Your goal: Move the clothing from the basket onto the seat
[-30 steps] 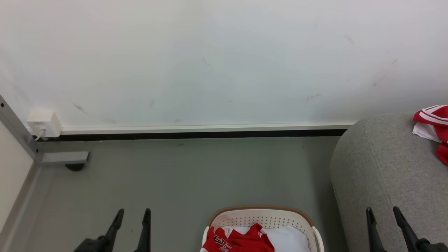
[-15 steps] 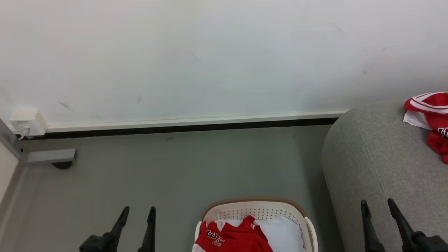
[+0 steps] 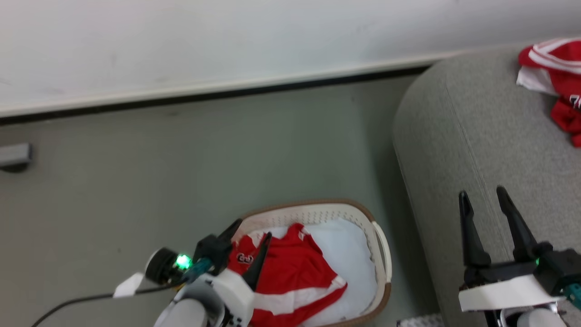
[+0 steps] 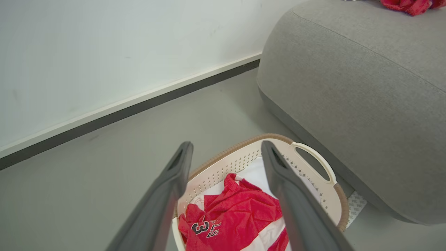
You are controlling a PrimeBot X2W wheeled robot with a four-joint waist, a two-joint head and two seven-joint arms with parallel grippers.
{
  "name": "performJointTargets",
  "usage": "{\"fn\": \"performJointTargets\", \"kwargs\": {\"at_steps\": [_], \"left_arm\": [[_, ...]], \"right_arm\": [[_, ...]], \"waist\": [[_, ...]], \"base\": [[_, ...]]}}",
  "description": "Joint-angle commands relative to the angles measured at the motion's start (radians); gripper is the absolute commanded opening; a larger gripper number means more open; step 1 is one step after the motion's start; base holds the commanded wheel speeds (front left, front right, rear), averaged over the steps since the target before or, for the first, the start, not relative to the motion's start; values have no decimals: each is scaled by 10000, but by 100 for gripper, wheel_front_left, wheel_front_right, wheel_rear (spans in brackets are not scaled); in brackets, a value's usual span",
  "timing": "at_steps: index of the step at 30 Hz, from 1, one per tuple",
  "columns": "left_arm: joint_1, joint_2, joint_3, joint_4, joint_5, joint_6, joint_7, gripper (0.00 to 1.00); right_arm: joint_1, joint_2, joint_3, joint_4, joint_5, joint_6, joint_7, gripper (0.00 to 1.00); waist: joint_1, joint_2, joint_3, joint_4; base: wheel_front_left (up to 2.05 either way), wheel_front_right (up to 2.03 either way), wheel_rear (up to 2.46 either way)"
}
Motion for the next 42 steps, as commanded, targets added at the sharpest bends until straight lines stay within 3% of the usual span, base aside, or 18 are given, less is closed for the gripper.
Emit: {"fn": "performJointTargets", "kwargs": {"at_steps": [1,12,22,30,36,37,38,41,42], "left_arm": [[-575,84,-255,337,207,-21,99,100],[-3373,481,-2182,2743,1215,-23,1849,100],[-5083,826,-3651,4651,1924,-26,3468,100],[-5955,1407,-3882,5462,2134,-3,3659,100],[-6165,1368,-4143,5861,2269,-7,3618,100],[-6207,1334,-4179,5919,2249,-8,3600,92],[-6237,1300,-4213,5983,2231,-9,3557,48],[-6345,1232,-4291,6152,2115,-12,3411,0],[-6374,1211,-4309,6201,2062,-13,3388,0]], "right_arm": [[-409,16,69,-157,64,-3,2,100],[-2124,31,655,-1058,841,-3,3,100],[-2661,34,833,-2045,1631,-3,3,100],[-2720,35,964,-2597,2062,-3,3,100],[-2465,35,822,-2702,2046,-3,3,100],[-2421,34,774,-2713,2044,-3,3,100],[-2381,34,733,-2726,2056,-3,3,100],[-2266,35,633,-2744,2057,-3,3,100],[-2250,34,615,-2750,2065,-3,3,100]], "waist": [[-3,-1,1264,-756],[-3,-1,3747,-1859],[-3,-1,5502,-2535],[-3,-1,6374,-2952],[-3,-1,6529,-2922],[-3,-1,6551,-2914],[-3,-1,6570,-2903],[-3,-1,6611,-2867],[-3,-1,6616,-2860]], "base": [[0,0,0],[0,0,0],[0,0,0],[0,0,0],[0,0,0],[0,0,0],[0,0,0],[0,0,0],[0,0,0]]}}
